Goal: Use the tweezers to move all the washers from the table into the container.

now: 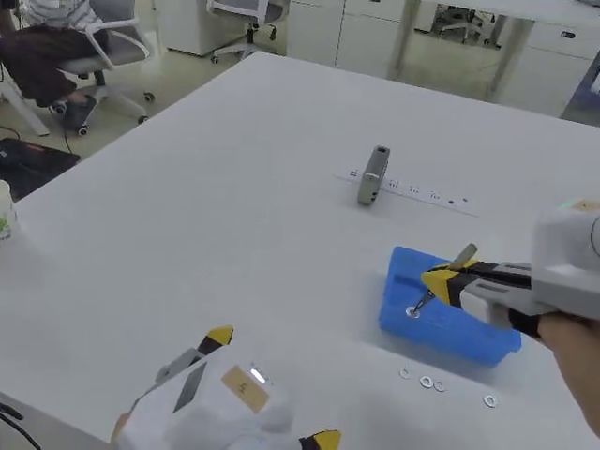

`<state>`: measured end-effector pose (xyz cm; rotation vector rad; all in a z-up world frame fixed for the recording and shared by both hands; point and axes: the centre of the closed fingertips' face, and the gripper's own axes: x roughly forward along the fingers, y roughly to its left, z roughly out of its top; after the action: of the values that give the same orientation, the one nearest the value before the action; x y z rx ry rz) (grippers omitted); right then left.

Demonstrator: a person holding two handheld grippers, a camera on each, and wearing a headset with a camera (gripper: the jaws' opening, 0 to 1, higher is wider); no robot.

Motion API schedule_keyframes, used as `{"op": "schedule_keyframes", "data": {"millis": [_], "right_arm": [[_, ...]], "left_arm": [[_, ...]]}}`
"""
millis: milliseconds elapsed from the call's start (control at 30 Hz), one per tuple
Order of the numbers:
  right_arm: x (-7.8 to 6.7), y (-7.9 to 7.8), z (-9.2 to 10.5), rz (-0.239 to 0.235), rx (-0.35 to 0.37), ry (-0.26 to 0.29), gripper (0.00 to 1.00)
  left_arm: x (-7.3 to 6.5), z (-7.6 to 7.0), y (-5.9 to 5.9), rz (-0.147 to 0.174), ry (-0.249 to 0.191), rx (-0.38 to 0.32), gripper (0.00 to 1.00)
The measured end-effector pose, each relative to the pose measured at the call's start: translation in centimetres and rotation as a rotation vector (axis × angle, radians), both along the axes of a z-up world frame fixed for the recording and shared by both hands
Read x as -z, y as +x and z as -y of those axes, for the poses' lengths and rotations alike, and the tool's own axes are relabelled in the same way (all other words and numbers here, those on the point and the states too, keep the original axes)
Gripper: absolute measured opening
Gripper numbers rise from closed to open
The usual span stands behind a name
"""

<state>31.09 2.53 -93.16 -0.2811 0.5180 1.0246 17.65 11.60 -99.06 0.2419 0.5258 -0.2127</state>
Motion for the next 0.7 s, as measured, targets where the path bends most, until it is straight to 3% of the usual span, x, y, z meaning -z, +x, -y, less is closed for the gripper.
{"op": "schedule_keyframes", "data": {"millis": [200,400,700], "right_arm": [[-0.9,0.2,0.2,-0.01,0.015,0.035,0.0],[-1.4,0.8,0.2,0.003,0.017,0.029,0.0],[-0.1,2.3,-0.1,0.003,0.031,0.0,0.01]], "left_arm": [[0.1,-0.1,0.0,-0.005,-0.002,-0.003,0.83],[0.1,-0.2,0.0,-0.005,-0.006,-0.008,0.83],[-0.1,-0.1,0.0,0.001,-0.022,-0.008,0.86]]}}
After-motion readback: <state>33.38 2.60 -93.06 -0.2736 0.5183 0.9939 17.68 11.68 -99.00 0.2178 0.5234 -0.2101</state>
